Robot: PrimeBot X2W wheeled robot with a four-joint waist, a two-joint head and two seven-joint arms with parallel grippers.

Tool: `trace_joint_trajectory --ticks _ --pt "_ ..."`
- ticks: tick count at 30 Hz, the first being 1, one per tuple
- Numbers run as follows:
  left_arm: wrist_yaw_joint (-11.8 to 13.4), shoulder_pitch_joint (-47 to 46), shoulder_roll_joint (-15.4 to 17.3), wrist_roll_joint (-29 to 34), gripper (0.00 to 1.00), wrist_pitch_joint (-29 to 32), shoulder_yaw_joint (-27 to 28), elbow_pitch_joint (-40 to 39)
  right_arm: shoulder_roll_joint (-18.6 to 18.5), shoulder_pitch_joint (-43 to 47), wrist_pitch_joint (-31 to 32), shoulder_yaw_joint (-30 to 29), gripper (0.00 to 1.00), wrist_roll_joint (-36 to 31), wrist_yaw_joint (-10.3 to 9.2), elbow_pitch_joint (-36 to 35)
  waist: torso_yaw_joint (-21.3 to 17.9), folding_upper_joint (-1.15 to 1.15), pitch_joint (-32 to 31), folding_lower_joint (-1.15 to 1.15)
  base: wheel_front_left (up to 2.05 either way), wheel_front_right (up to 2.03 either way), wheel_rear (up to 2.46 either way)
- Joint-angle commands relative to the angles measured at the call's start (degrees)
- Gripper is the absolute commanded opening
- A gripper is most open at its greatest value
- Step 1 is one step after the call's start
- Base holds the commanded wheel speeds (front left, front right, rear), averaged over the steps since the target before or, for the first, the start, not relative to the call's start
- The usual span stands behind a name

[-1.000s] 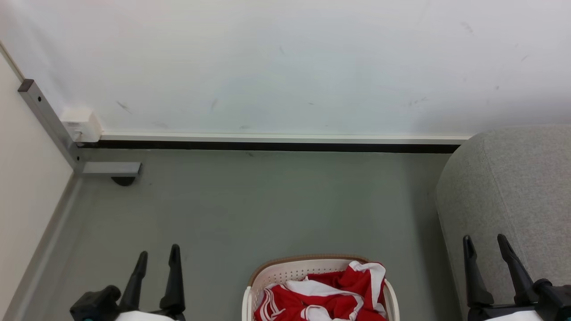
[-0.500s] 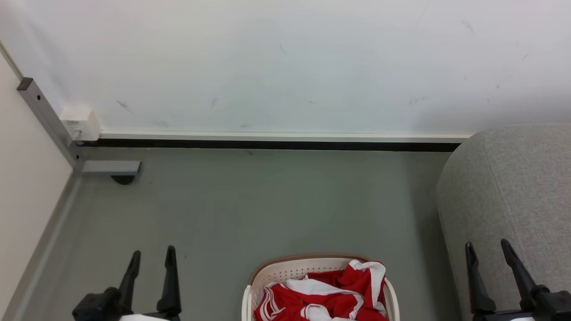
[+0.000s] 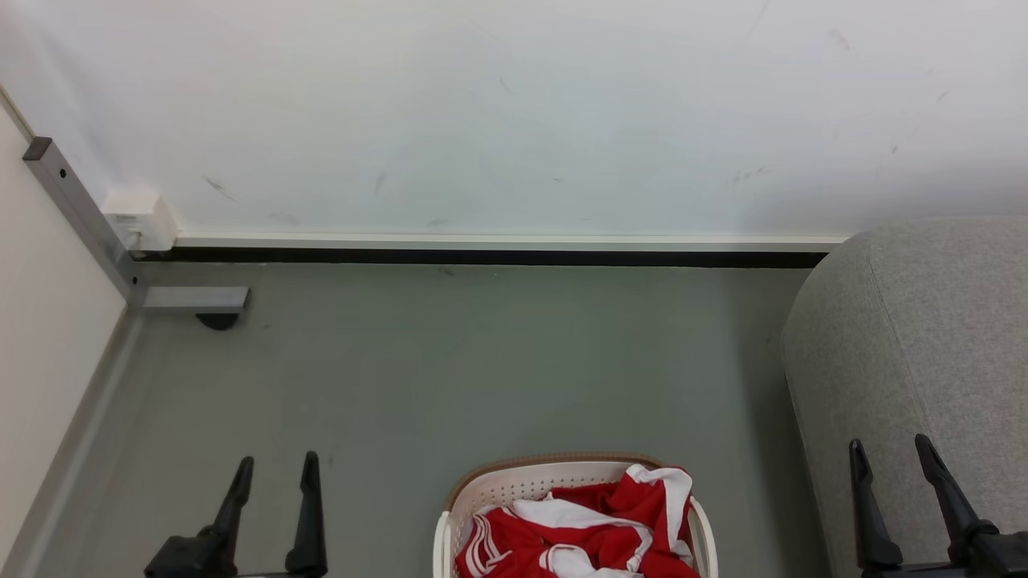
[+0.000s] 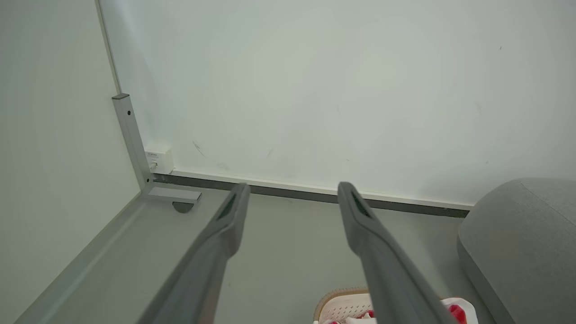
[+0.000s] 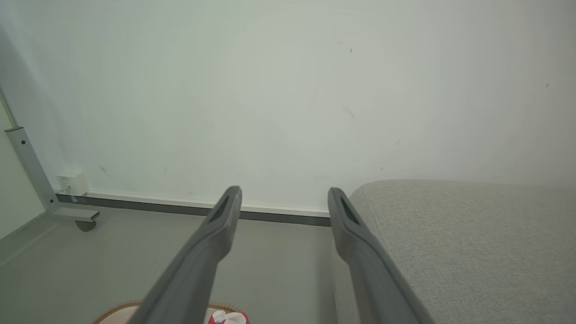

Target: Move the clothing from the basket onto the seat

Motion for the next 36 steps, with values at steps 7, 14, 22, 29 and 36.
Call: trace_joint_trajectory --ticks 7,14,22,29,36 --pt "0.12 0.72 0.45 0.94 1.0 -0.39 0.11 0.26 0.11 0.24 -0.48 -0.56 1.0 1.36 -0.12 0.71 0.06 0.0 0.15 0.0 0.0 0.0 0.0" --pt "0.17 0.35 0.44 0.14 1.0 -0.39 0.16 0.39 0.12 -0.2 -0.41 -0.48 1.0 2.17 -0.12 1.21 0.1 0.0 0.34 0.0 0.0 0.0 0.0" --pt "0.2 0.16 0.43 0.06 1.0 -0.39 0.27 0.07 0.12 -0.7 -0.4 -0.46 1.0 2.22 -0.12 1.43 -0.47 0.0 0.75 0.0 0.0 0.0 0.0" --pt "-0.72 -1.98 0.42 0.96 1.0 -0.39 -0.62 -0.75 0.09 -2.41 -0.39 -0.7 1.0 2.23 -0.12 0.31 -2.63 0.0 3.82 0.0 0.0 0.0 0.0" --pt "-2.6 -8.59 0.42 3.03 1.0 -0.38 -4.2 -0.21 0.11 -5.85 -0.38 -1.63 1.0 2.67 -0.12 -1.74 -5.06 0.0 11.97 0.0 0.0 0.0 0.0"
